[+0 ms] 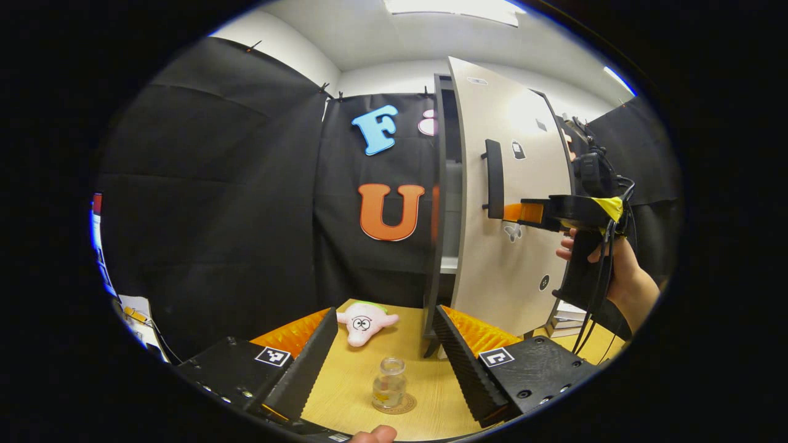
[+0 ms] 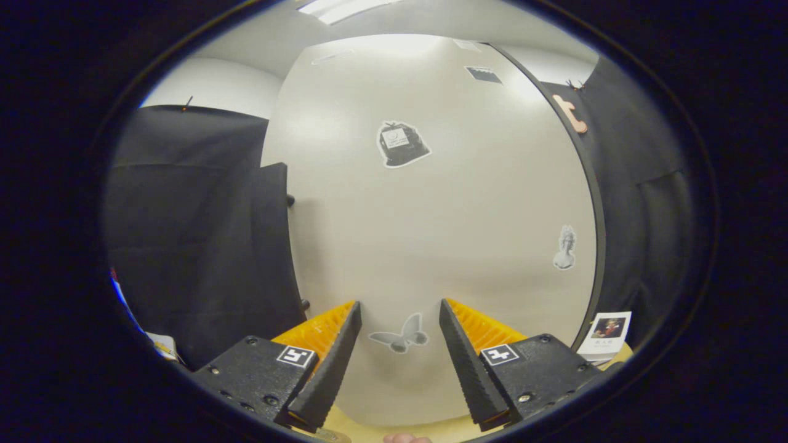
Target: Open the cabinet door with the right hand, grasp the bottle in the cabinet with the left hand and place it on the coaster, then close the cabinet door with the right hand.
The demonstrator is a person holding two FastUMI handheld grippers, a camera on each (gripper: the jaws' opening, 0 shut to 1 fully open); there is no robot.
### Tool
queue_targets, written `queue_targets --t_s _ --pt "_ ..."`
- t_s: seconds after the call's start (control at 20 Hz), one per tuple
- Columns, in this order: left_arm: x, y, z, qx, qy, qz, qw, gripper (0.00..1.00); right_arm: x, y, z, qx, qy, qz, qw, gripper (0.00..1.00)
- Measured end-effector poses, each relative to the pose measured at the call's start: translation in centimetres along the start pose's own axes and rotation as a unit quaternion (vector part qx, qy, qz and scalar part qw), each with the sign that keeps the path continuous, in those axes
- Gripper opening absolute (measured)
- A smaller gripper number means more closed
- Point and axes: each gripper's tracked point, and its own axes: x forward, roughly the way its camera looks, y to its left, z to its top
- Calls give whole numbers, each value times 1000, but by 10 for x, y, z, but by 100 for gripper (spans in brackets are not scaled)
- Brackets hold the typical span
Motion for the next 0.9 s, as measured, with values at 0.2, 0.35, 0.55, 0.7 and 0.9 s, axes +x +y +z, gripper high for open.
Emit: queue_targets --t_s 0.2,0.35,0.55,0.7,0.9 --pt "3 3 1 1 -2 5 1000 95 5 -1 -1 -12 1 -11 1000 84" --pt "-1 3 0 -1 -2 1 1000 95 -7 -15 3 -17 -9 -31 999 84" --pt "-1 -9 9 -1 -15 -15 1000 95 -33 -25 6 -16 -2 -31 999 84" --pt "-5 -25 13 2 -19 -33 999 95 -71 -47 7 -38 -8 -61 997 84" --pt "-7 -58 11 -8 -17 -76 997 95 -132 -71 -3 -59 -11 -94 994 84"
